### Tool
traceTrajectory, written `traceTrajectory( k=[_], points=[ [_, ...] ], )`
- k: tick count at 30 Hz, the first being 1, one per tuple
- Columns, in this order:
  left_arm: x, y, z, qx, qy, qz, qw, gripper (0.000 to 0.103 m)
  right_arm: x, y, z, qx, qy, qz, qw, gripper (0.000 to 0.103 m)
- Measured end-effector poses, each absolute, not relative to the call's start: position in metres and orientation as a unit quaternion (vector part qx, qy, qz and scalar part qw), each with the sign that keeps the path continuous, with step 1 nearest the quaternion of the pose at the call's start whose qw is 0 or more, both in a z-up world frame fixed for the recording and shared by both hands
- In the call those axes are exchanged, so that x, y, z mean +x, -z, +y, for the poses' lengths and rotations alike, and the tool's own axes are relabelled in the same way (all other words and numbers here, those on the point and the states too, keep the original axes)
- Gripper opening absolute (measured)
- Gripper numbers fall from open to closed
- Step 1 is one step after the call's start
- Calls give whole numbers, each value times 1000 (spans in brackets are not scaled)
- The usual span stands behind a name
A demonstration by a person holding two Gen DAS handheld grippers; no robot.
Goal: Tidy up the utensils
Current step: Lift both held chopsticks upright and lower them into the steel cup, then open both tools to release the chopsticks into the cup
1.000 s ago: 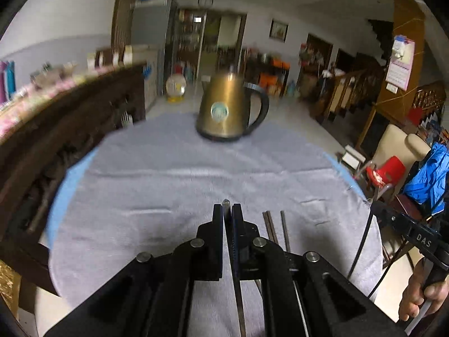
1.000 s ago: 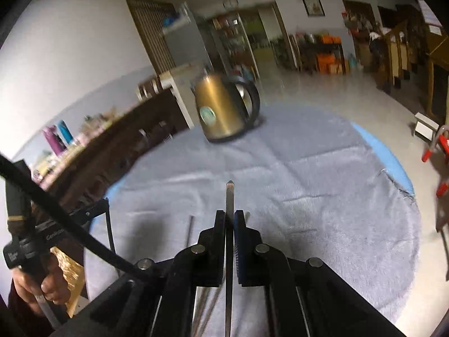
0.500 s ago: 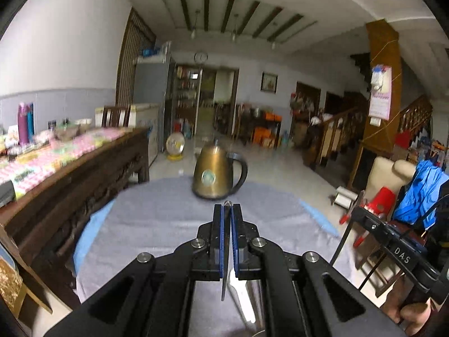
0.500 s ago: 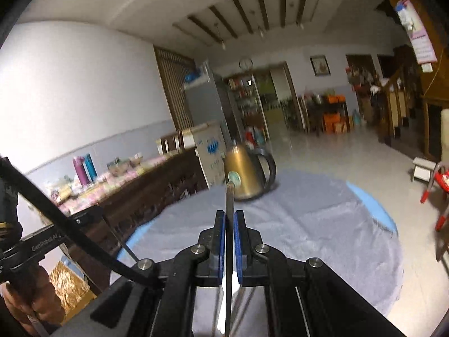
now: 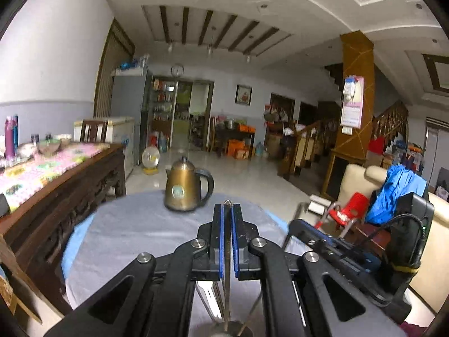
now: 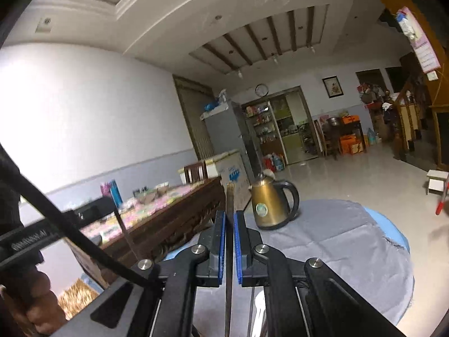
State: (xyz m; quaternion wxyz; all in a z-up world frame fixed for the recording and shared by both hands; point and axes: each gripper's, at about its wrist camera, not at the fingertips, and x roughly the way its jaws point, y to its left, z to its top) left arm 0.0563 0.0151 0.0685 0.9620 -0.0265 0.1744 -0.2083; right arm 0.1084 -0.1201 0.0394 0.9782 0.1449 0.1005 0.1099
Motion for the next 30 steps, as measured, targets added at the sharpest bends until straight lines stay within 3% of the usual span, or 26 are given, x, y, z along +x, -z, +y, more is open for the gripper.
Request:
traceTrajectory(
  k=[13,16,18,23,30],
  points=[
    [72,-4,27,-50,184,308,932,7,118,27,-101,127,-119,221,959,8],
    [69,-13,44,-76,176,294,937,23,117,24,-116,157,-125,228,953,16],
    [65,-20,56,-83,166,271,945,40,111,18,-129,177,-118,206,955,22],
    [70,-20,82,-100,127,256,953,41,103,7,-153,201,-84,169,961,28],
    [101,9,124,-135,67,287,946,41,124,39,-198,278,-38,214,936,28]
  ],
)
